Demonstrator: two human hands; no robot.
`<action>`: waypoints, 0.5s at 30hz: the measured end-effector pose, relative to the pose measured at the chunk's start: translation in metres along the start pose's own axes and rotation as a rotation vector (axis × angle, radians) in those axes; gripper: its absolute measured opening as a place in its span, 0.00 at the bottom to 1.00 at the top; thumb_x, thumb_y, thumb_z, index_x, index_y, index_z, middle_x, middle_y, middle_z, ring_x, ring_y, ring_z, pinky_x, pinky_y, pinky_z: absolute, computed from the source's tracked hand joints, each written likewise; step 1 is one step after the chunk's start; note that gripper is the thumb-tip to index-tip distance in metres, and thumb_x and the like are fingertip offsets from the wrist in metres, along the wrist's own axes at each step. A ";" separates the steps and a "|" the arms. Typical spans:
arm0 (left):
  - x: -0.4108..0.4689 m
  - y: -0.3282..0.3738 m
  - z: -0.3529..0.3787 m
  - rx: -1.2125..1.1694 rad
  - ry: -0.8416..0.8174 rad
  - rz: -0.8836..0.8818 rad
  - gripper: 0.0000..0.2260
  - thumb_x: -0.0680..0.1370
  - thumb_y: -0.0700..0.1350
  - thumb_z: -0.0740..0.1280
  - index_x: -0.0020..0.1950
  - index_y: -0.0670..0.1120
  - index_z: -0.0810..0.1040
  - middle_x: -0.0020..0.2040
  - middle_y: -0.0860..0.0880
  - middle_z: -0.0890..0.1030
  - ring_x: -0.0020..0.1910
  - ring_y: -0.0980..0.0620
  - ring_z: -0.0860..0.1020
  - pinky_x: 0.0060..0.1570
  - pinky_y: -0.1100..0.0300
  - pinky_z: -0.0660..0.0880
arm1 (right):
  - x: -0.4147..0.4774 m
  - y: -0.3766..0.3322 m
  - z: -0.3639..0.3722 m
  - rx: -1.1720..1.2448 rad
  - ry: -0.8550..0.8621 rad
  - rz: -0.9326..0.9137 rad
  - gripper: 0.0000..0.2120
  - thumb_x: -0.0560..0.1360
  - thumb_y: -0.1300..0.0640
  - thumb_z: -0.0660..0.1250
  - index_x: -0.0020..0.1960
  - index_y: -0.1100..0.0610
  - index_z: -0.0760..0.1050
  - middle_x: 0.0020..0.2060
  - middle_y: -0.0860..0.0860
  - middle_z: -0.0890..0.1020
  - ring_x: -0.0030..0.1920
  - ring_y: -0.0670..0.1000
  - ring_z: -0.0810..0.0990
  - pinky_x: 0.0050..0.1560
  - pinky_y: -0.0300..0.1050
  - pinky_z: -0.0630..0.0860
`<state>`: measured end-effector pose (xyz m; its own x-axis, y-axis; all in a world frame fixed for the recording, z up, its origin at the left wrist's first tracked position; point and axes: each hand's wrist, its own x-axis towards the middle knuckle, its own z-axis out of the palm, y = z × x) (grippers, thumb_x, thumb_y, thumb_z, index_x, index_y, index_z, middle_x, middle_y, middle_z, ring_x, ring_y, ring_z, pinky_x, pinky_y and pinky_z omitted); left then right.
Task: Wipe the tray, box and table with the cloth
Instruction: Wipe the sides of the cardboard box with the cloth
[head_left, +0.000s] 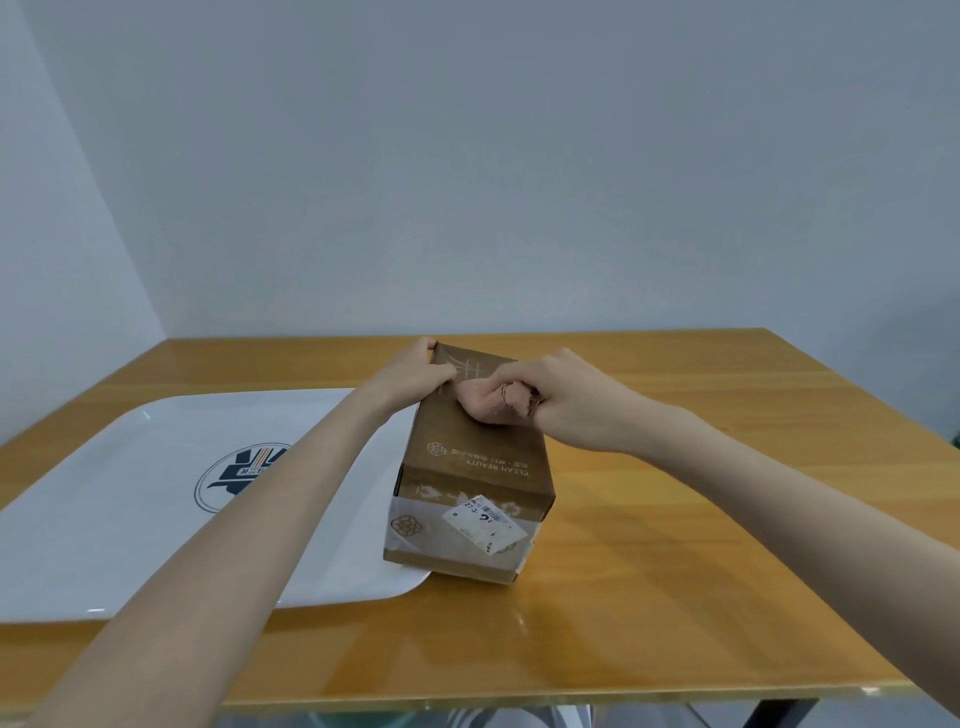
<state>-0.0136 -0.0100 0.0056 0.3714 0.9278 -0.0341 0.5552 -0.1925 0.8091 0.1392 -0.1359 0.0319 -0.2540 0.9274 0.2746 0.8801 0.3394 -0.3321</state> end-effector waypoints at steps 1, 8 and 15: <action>0.000 0.000 0.000 -0.001 0.001 -0.003 0.23 0.77 0.42 0.63 0.72 0.44 0.63 0.45 0.52 0.72 0.47 0.50 0.73 0.46 0.57 0.72 | -0.002 -0.002 -0.002 0.031 0.025 -0.009 0.22 0.67 0.67 0.54 0.53 0.51 0.78 0.31 0.48 0.77 0.33 0.51 0.71 0.33 0.47 0.66; 0.001 -0.003 0.001 0.024 0.001 0.012 0.25 0.77 0.43 0.62 0.73 0.44 0.61 0.53 0.47 0.74 0.45 0.51 0.71 0.42 0.59 0.68 | -0.016 -0.011 -0.002 -0.011 -0.043 -0.039 0.21 0.70 0.68 0.56 0.54 0.49 0.77 0.29 0.46 0.73 0.32 0.51 0.68 0.34 0.47 0.66; 0.006 -0.007 0.002 0.045 0.010 -0.006 0.25 0.77 0.44 0.62 0.73 0.44 0.60 0.47 0.49 0.73 0.46 0.49 0.72 0.46 0.57 0.68 | -0.028 -0.019 -0.003 -0.019 -0.088 -0.101 0.20 0.70 0.68 0.59 0.54 0.49 0.77 0.30 0.48 0.77 0.32 0.49 0.69 0.34 0.49 0.69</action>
<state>-0.0136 -0.0035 -0.0011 0.3603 0.9323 -0.0327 0.5902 -0.2007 0.7819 0.1308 -0.1685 0.0334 -0.3752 0.8992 0.2249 0.8554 0.4294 -0.2897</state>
